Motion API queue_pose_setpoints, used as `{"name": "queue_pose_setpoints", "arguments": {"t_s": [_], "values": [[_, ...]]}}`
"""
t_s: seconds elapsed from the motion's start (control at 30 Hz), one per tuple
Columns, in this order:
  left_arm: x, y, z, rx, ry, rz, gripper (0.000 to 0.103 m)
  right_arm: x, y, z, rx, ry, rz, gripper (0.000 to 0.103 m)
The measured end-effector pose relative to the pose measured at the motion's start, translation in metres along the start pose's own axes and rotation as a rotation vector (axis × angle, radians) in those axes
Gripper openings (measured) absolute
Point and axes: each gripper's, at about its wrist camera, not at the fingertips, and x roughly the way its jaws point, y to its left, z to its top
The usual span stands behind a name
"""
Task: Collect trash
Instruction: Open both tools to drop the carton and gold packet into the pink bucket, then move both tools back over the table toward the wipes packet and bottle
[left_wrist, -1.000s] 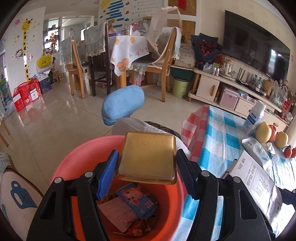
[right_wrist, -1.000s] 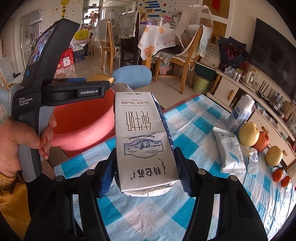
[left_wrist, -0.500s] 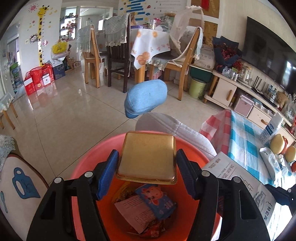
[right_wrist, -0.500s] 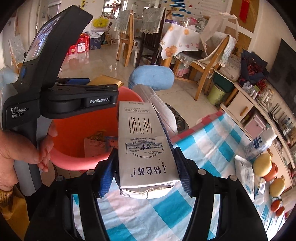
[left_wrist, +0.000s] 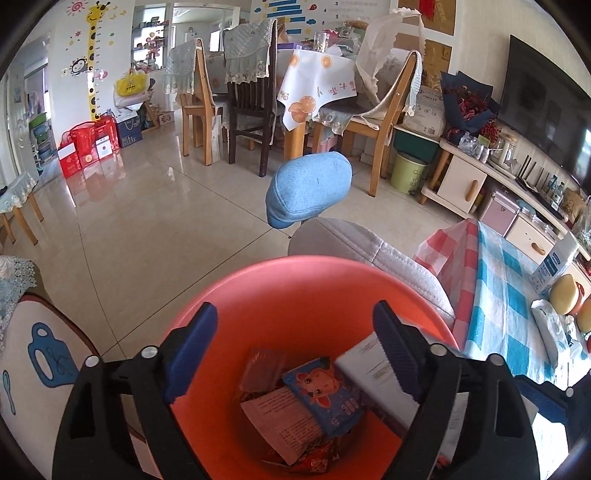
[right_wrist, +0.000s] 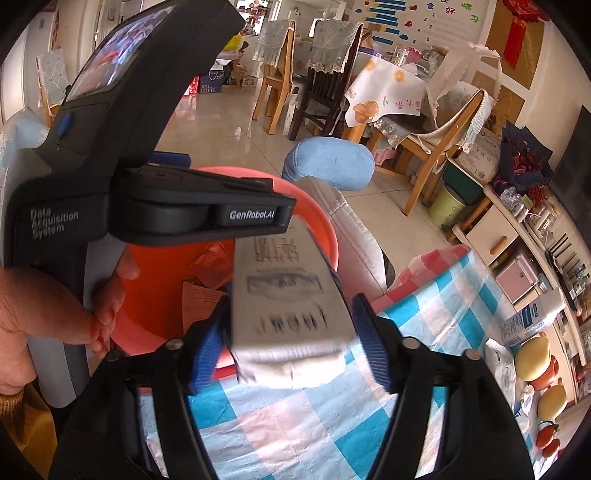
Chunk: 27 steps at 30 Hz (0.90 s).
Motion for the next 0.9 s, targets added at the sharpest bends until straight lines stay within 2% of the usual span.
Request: {"name": "queue_pose_setpoints", "arguments": {"t_s": [0.37, 0.47, 0.67, 0.9], "values": [[0.001, -0.004, -0.002, 0.003, 0.005, 0.028, 0.087, -0.016, -0.010, -0.021, 0.074, -0.039, -0.004, 0.078], [0.000, -0.006, -0.002, 0.012, 0.003, 0.039, 0.087, -0.021, -0.014, -0.029, 0.106, -0.045, -0.015, 0.082], [-0.004, -0.014, -0.001, 0.053, -0.012, 0.079, 0.091, -0.025, -0.028, -0.047, 0.181, -0.016, -0.027, 0.084], [-0.013, -0.026, 0.002, 0.075, -0.036, 0.073, 0.094, -0.033, -0.043, -0.065, 0.282, 0.002, -0.021, 0.085]]}}
